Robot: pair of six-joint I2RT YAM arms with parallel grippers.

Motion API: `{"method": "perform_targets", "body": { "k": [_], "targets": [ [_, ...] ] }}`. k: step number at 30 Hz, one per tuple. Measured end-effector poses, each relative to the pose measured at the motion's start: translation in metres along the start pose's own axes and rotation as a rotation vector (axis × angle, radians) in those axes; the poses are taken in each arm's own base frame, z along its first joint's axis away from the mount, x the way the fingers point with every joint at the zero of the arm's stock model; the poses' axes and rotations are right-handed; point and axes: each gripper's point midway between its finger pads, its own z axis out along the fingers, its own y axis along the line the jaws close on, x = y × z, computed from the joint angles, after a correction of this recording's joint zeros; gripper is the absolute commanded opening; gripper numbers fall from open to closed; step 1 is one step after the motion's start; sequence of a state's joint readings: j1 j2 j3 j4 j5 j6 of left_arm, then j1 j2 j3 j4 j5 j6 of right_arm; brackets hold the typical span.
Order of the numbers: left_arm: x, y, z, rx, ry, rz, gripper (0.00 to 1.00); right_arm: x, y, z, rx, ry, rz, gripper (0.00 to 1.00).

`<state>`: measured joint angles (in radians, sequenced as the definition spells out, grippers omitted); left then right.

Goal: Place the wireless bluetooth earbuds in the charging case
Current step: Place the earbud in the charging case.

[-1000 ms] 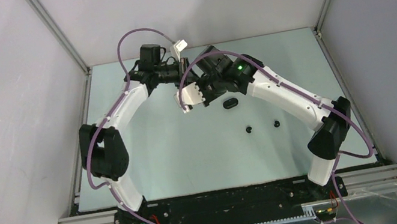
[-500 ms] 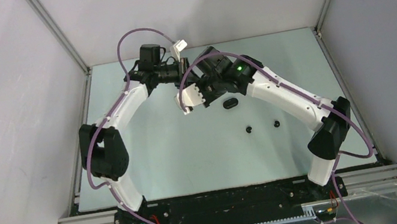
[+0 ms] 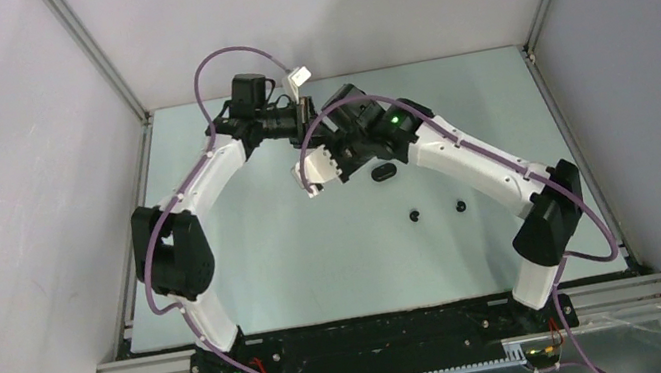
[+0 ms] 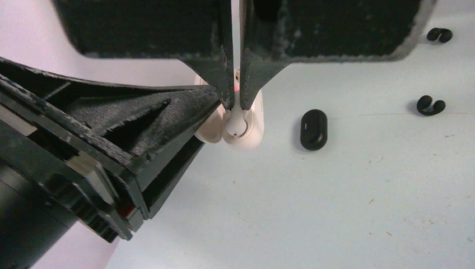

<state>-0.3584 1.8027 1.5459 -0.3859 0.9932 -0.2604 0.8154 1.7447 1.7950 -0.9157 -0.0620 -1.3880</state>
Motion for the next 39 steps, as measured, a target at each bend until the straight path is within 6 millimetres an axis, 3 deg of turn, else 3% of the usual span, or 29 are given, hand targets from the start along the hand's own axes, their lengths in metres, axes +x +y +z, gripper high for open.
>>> {"method": "perform_targets", "body": {
  "k": [9,16,20,27,33,39],
  "targets": [
    [-0.001,0.005,0.000,-0.023,-0.007,0.010,0.00,0.006,0.000,0.010,0.029,0.040,-0.082,0.00],
    [-0.004,0.005,0.000,-0.020,-0.016,0.020,0.00,0.007,-0.003,0.008,0.035,0.046,-0.105,0.20],
    [-0.007,0.003,0.000,-0.011,-0.023,0.032,0.00,0.004,-0.008,-0.003,0.028,0.040,-0.070,0.27],
    [-0.002,-0.005,0.000,0.031,-0.004,0.024,0.00,0.009,-0.037,-0.029,0.115,0.032,0.017,0.34],
    [-0.001,-0.007,0.000,0.035,0.000,0.022,0.00,0.018,-0.024,-0.038,0.081,-0.003,0.150,0.35],
    [-0.001,-0.006,0.000,0.035,-0.001,0.023,0.00,0.018,-0.017,-0.068,0.091,-0.118,0.420,0.42]
  ]
}}
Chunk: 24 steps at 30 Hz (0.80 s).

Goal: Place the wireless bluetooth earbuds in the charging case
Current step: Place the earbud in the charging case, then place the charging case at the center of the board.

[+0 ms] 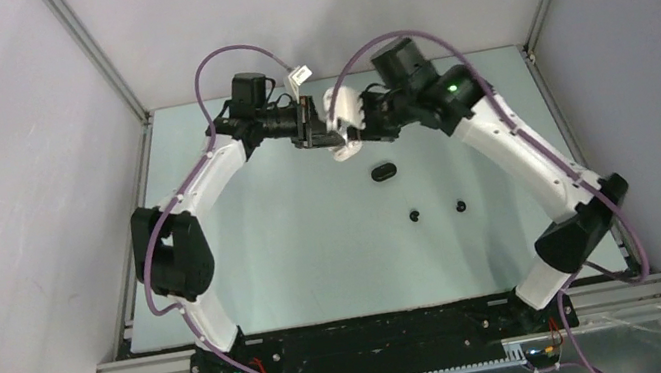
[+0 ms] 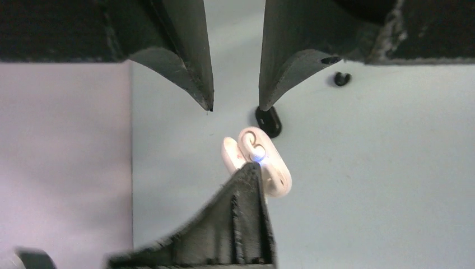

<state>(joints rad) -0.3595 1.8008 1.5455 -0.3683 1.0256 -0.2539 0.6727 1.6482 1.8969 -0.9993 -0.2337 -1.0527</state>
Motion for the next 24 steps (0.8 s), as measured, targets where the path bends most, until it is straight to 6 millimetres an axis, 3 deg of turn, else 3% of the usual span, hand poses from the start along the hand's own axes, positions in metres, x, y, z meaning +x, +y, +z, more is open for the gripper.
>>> {"method": "perform_targets", "body": {
  "k": [4,7,11,16,24],
  "targets": [
    [0.001,-0.001,-0.001,0.000,0.000,0.011,0.00,0.005,-0.008,-0.024,0.072,-0.122,0.302,0.57],
    [0.001,-0.006,-0.005,0.000,-0.004,0.041,0.00,0.022,-0.010,-0.029,0.082,-0.173,0.508,0.52],
    [-0.006,-0.023,-0.016,0.010,-0.028,0.132,0.00,0.036,-0.011,-0.018,0.002,-0.247,0.716,0.45],
    [-0.009,-0.039,-0.027,0.016,-0.051,0.263,0.00,0.021,0.002,0.002,-0.159,-0.332,0.773,0.42],
    [-0.005,-0.037,-0.029,0.023,-0.038,0.338,0.00,-0.013,0.010,0.020,-0.308,-0.433,0.734,0.39]
  ]
}}
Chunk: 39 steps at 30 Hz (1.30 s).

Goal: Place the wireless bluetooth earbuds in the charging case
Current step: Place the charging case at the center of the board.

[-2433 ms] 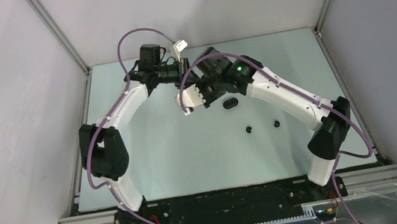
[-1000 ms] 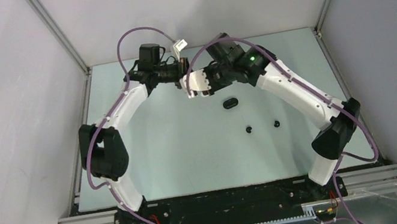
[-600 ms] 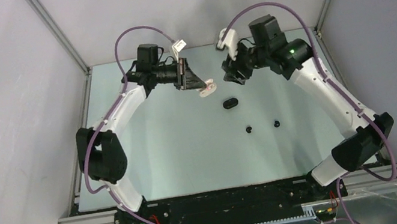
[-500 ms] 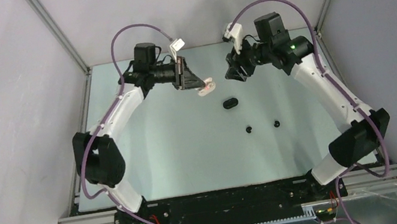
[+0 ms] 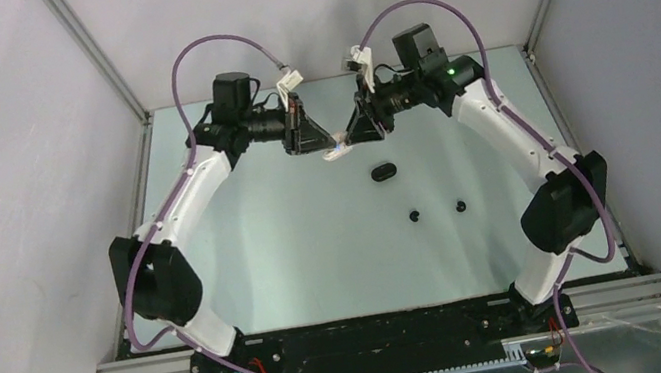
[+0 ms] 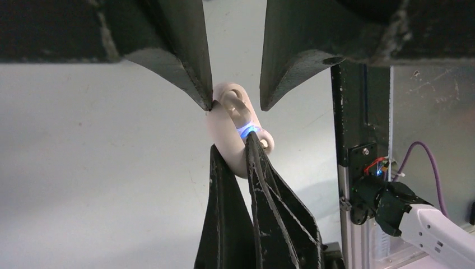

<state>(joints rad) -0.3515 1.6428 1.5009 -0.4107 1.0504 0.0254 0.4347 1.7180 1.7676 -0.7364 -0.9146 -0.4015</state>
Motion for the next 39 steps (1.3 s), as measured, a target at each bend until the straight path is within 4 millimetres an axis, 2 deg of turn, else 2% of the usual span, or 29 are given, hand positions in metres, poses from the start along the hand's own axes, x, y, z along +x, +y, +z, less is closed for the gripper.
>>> {"method": "perform_targets", "body": {
  "k": [5,9,19,32,36,39],
  "targets": [
    [0.005,0.001,-0.001,0.002,0.015,0.016,0.00,-0.015,0.004,0.004,-0.037,-0.028,-0.043,0.33],
    [0.008,0.001,-0.002,0.002,0.025,0.027,0.00,-0.018,0.006,0.008,-0.062,-0.034,-0.054,0.30],
    [0.016,0.000,-0.003,0.006,0.047,0.016,0.00,-0.009,0.004,0.022,-0.091,0.002,-0.104,0.25],
    [0.019,-0.001,-0.004,0.006,0.057,0.016,0.00,-0.001,0.001,0.026,-0.091,0.056,-0.177,0.29],
    [0.019,0.000,-0.004,0.004,0.058,0.020,0.00,0.002,0.000,0.026,-0.095,0.078,-0.191,0.24],
    [0.020,0.001,-0.004,0.000,0.060,0.019,0.00,0.005,-0.001,0.027,-0.099,0.087,-0.196,0.16]
  ]
}}
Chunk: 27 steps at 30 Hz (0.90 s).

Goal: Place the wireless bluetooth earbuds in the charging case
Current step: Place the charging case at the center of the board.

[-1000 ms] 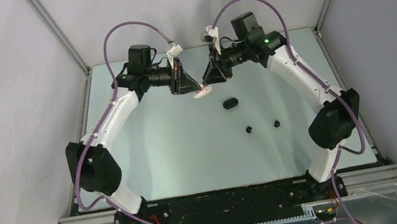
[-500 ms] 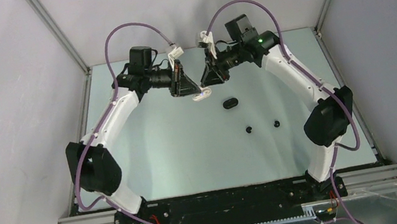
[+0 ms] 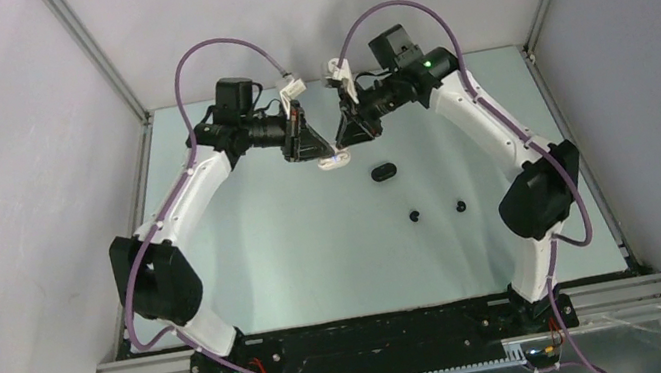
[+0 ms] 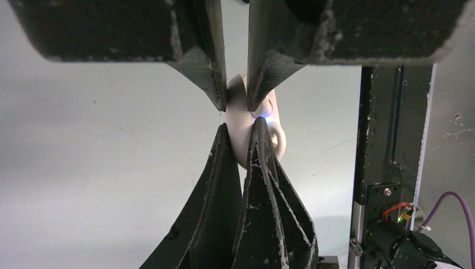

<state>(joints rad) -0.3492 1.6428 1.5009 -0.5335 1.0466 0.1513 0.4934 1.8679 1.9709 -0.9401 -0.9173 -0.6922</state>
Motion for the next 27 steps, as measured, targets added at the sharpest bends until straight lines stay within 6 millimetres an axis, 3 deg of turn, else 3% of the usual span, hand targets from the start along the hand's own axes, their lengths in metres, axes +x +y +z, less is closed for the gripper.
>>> {"method": "perform_targets", "body": {
  "k": [3,8,13,17,20,21,27],
  "targets": [
    [0.000,0.000,0.000,-0.001,0.000,0.000,0.00,0.005,0.001,0.000,-0.004,0.016,0.007,0.13],
    [0.000,0.001,0.000,-0.003,0.000,0.006,0.00,0.011,0.002,0.002,-0.009,0.038,0.014,0.26],
    [0.000,0.000,0.000,0.000,-0.001,0.008,0.00,0.018,-0.001,0.004,0.007,0.069,0.016,0.28],
    [0.000,0.001,0.000,-0.001,-0.001,0.010,0.00,0.019,-0.001,0.006,0.011,0.077,0.019,0.19],
    [0.000,0.001,0.000,-0.004,0.000,0.016,0.00,0.019,0.000,0.006,0.011,0.078,0.027,0.03],
    [0.000,0.002,0.000,-0.005,0.001,0.015,0.02,0.019,-0.001,0.006,0.013,0.079,0.030,0.00],
    [0.000,0.011,-0.001,-0.067,0.009,-0.002,0.35,0.020,-0.007,0.008,0.049,0.099,0.005,0.00]
  ]
}}
